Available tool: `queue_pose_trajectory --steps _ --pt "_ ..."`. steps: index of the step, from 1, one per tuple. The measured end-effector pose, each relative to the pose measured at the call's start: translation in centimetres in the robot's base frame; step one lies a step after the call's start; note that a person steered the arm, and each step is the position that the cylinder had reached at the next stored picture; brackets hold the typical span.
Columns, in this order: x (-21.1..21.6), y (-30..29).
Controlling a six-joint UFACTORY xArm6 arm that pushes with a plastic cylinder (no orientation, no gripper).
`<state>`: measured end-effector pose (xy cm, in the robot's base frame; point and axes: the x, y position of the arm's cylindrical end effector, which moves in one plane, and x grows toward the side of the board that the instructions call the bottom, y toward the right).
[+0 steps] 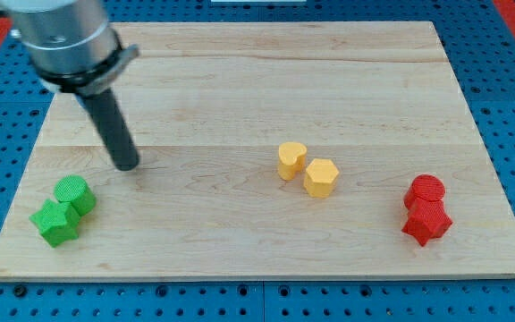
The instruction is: Slide the yellow hexagon down a bit
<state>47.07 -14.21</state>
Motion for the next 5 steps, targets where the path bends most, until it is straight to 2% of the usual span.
queue_pose_trajectory --steps 1,2,4,5 --pt "1.3 6.7" --pt "2.4 9.1" --pt "-2.0 9.5" --pt "-5.9 12.8"
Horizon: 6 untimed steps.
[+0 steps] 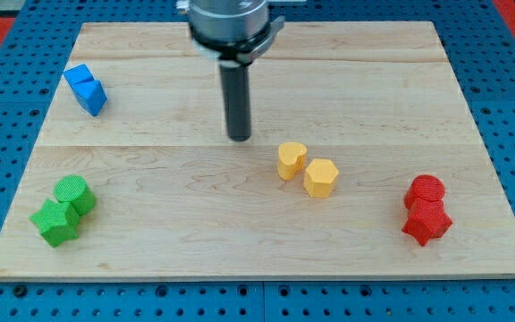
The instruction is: Slide the yellow hexagon down a bit
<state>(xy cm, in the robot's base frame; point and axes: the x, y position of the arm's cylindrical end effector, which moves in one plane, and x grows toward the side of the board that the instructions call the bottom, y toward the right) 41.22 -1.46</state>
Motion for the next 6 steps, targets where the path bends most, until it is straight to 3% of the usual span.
queue_pose_trajectory --steps 1,2,3,4,6 --pt "-1.1 4.8" --pt "2.1 8.7" --pt "7.0 8.7" --pt "9.2 8.5" --pt "9.3 15.5"
